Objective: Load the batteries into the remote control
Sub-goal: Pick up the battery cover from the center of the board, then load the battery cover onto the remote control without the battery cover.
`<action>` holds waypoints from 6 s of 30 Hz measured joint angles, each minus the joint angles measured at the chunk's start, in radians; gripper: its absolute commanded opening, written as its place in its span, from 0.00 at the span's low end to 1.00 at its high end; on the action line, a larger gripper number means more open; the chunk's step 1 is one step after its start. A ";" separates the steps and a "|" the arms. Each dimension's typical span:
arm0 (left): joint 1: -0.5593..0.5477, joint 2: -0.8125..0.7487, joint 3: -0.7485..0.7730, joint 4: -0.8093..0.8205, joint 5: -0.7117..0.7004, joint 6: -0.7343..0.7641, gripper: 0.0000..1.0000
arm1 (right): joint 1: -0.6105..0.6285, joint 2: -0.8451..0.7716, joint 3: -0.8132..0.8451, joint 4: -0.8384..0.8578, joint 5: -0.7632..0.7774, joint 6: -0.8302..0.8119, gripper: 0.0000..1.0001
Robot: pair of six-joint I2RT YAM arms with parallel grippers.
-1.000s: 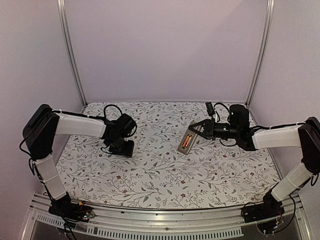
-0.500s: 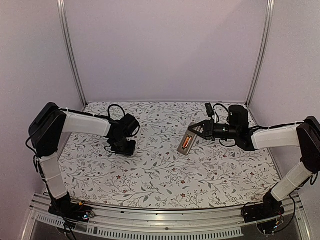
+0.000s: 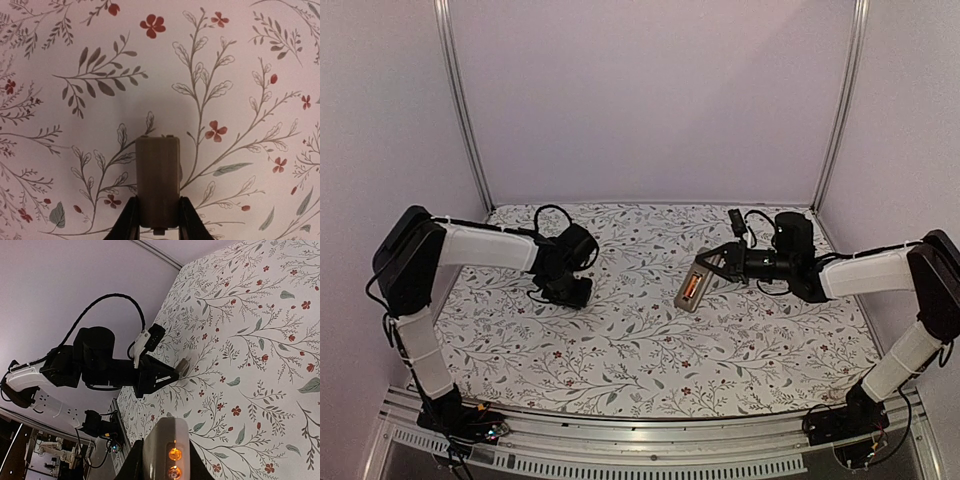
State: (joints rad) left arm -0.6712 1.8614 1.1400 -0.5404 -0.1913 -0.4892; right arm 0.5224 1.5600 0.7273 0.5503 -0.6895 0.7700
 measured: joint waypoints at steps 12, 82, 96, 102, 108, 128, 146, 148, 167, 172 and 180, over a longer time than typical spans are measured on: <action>-0.240 -0.177 0.119 -0.015 0.077 0.154 0.18 | 0.000 0.063 -0.006 0.066 0.026 0.093 0.00; -0.431 0.072 0.511 -0.148 0.016 0.227 0.20 | 0.099 0.137 -0.085 0.315 0.156 0.264 0.00; -0.430 0.088 0.509 -0.140 0.021 0.214 0.20 | 0.099 0.137 -0.088 0.324 0.156 0.267 0.00; -0.418 0.088 0.497 -0.129 0.022 0.190 0.20 | 0.099 0.137 -0.093 0.324 0.156 0.267 0.00; -0.413 0.088 0.491 -0.129 0.023 0.186 0.20 | 0.099 0.137 -0.097 0.324 0.156 0.267 0.00; -0.426 0.105 0.494 -0.135 0.028 0.193 0.21 | 0.098 0.137 -0.101 0.322 0.186 0.271 0.00; -0.429 0.122 0.532 -0.168 0.018 0.186 0.21 | 0.101 0.149 -0.109 0.360 0.190 0.293 0.00; -0.429 0.126 0.541 -0.180 0.015 0.190 0.21 | 0.102 0.153 -0.109 0.368 0.190 0.297 0.00; -0.457 0.155 0.595 -0.245 -0.071 0.233 0.21 | 0.105 0.164 -0.110 0.385 0.193 0.311 0.00; -0.462 0.155 0.595 -0.246 -0.088 0.235 0.21 | 0.106 0.164 -0.110 0.385 0.195 0.309 0.00; -0.456 0.152 0.586 -0.234 -0.064 0.219 0.20 | 0.106 0.164 -0.114 0.397 0.194 0.311 0.00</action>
State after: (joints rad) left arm -1.1275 2.0136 1.7264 -0.7742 -0.2550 -0.2699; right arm 0.6281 1.7245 0.6132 0.9470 -0.4953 1.0805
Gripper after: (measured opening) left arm 0.223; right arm 0.185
